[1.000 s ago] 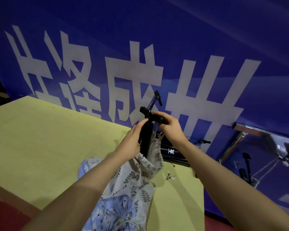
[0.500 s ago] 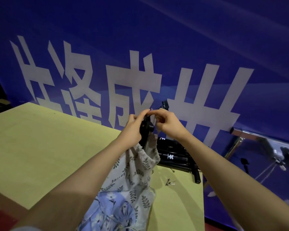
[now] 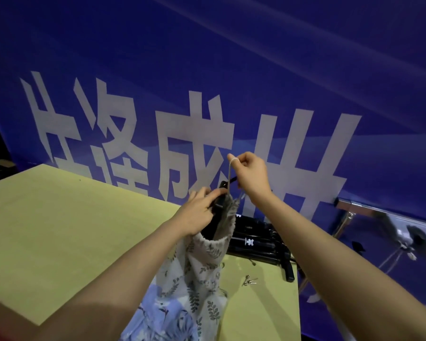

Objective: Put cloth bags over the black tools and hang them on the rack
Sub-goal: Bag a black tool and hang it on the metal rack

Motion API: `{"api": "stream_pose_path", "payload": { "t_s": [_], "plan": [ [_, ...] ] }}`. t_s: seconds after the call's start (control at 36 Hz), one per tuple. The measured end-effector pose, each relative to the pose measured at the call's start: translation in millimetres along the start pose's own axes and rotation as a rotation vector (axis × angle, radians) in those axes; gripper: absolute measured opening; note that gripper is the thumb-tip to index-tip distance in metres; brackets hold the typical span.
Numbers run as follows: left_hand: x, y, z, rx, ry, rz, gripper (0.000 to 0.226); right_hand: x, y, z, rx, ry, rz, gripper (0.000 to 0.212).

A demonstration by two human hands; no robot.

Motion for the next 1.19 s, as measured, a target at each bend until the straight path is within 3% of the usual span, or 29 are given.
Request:
{"api": "stream_pose_path", "payload": {
  "t_s": [0.11,0.25,0.42,0.61,0.86,1.0,1.19],
  "plan": [
    [0,-5,1,0.07,0.01,0.065,0.048,-5,-7,-21,0.08,-0.123,0.062,0.029],
    [-11,-10,14,-0.044,0.025,-0.036,0.049,-6,-7,-33,0.272,-0.23,0.055,0.026],
    [-20,-28,26,-0.114,-0.025,0.066,0.039,-8,-27,-34,0.062,-0.084,0.131,0.039],
    [-33,-33,47,-0.181,-0.183,0.05,0.07,-10,-31,-59,-0.055,-0.097,0.128,0.052],
    [-50,-35,82,-0.368,-0.07,0.075,0.06,-13,-55,-85,-0.051,-0.209,0.207,0.051],
    [-60,-37,114,-0.247,-0.016,0.16,0.047,-10,-74,-93,0.025,-0.254,0.271,0.051],
    [-72,-21,141,-0.019,-0.088,0.177,0.026,-4,-96,-87,0.009,-0.27,0.311,0.05]
  ]
}}
Point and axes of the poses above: each hand's wrist, its own x-axis away from the middle knuckle, its own y-axis out of the palm, z = x × y, the point moved 7 cm from there along -x, towards the middle knuckle, and after that the axes turned 9 degrees about y, right-handed, at the moved point
